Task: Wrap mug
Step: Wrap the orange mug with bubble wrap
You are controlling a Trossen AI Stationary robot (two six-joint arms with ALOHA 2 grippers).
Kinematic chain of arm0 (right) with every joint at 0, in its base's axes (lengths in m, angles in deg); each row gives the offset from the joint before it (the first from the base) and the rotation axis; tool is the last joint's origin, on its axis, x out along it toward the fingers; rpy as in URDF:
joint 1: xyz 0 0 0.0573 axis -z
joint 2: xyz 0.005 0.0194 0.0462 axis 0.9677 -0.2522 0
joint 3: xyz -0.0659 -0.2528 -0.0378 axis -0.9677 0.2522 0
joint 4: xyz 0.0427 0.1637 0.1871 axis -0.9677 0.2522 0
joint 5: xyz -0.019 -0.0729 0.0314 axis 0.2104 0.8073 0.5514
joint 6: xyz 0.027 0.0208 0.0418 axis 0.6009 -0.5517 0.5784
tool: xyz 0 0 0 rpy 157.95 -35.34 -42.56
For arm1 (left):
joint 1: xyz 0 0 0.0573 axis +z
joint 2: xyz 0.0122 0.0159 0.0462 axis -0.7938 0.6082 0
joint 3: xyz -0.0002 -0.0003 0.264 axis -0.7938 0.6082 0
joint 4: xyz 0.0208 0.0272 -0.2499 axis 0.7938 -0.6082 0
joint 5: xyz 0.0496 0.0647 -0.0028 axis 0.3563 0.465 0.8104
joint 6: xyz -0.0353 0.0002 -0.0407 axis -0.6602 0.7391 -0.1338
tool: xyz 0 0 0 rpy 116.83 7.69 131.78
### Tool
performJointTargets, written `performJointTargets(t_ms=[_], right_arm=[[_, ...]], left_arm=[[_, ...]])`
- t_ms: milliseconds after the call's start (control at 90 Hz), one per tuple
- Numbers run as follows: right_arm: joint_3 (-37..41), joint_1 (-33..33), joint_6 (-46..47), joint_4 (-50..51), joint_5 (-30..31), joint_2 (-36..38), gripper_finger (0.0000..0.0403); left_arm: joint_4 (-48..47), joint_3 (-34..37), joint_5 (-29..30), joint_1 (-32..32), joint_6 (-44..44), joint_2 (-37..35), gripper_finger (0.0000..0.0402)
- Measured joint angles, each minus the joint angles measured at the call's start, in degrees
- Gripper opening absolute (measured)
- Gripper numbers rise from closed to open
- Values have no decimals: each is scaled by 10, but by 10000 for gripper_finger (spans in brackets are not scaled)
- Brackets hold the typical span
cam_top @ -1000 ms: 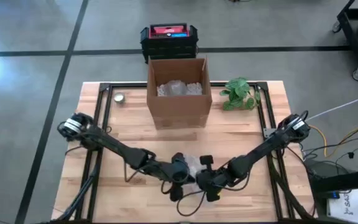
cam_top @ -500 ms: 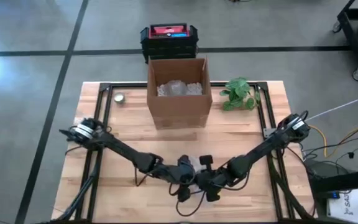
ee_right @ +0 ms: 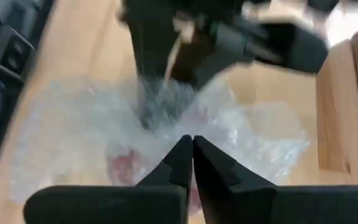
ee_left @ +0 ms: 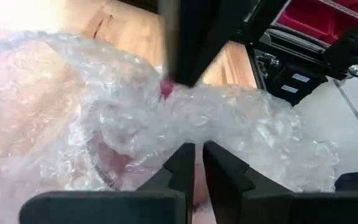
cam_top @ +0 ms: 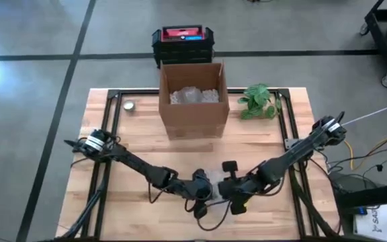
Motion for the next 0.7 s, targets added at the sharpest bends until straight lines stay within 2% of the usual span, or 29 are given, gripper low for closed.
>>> performJointTargets(t_ms=[178,400,700], right_arm=[[1,-4,-7,-42,-30,-38,0],[-2,-3,1,-9,-39,-100,0],[0,5,4,-9,-39,-137,0]], left_arm=[[-1,0,0,0,0,0,22],[-9,1,1,0,1,-3,22],[-5,2,-2,0,-1,-11,22]])
